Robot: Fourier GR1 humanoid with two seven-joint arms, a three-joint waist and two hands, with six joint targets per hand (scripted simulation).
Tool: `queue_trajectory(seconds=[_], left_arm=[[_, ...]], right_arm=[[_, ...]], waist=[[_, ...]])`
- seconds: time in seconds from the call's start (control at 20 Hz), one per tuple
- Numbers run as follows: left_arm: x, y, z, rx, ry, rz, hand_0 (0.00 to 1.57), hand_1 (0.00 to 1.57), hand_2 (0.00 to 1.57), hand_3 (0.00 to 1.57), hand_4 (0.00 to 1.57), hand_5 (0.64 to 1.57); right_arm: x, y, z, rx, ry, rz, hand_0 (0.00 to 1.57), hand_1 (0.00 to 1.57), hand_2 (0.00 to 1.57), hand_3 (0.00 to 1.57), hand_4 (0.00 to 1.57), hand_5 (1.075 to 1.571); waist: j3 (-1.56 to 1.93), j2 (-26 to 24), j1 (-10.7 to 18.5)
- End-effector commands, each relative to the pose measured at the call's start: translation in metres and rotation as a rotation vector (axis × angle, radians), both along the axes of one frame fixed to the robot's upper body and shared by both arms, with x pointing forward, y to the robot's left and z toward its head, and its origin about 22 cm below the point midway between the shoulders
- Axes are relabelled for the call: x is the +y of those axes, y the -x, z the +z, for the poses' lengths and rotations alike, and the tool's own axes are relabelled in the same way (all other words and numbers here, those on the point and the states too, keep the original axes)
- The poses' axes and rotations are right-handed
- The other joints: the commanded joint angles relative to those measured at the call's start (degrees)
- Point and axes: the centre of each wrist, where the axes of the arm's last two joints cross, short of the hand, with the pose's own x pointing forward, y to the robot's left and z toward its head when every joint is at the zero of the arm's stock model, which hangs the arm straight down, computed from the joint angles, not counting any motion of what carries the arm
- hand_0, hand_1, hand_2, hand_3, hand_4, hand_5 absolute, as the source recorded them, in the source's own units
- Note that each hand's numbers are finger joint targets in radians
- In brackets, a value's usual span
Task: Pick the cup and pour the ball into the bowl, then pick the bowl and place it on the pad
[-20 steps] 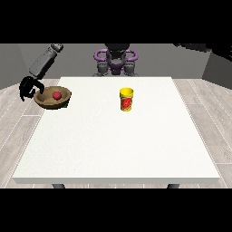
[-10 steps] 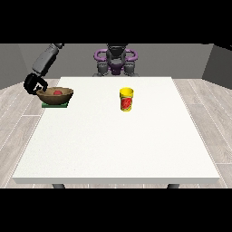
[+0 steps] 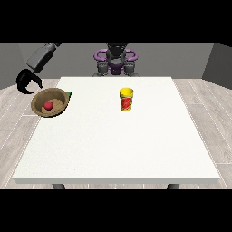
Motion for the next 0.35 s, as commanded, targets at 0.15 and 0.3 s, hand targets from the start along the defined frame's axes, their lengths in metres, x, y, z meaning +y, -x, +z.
queue_trajectory(seconds=[0.15,0.3], left_arm=[[-0.042,-0.024,-0.027,0.183,0.078,-0.104,0.0,0.0,0.0,0.0,0.98,1.57],[-0.037,-0.024,-0.076,0.33,0.091,-0.041,0.0,0.0,0.0,0.0,0.98,1.57]], right_arm=[[-0.003,-0.006,0.02,0.095,-0.002,0.037,0.0,0.0,0.0,0.0,0.0,1.416],[0.029,-0.039,0.04,0.02,0.009,0.187,0.0,0.0,0.0,0.0,0.7,1.219]], waist=[[-0.06,-14.6,-1.9],[-0.34,-22.3,-4.8]])
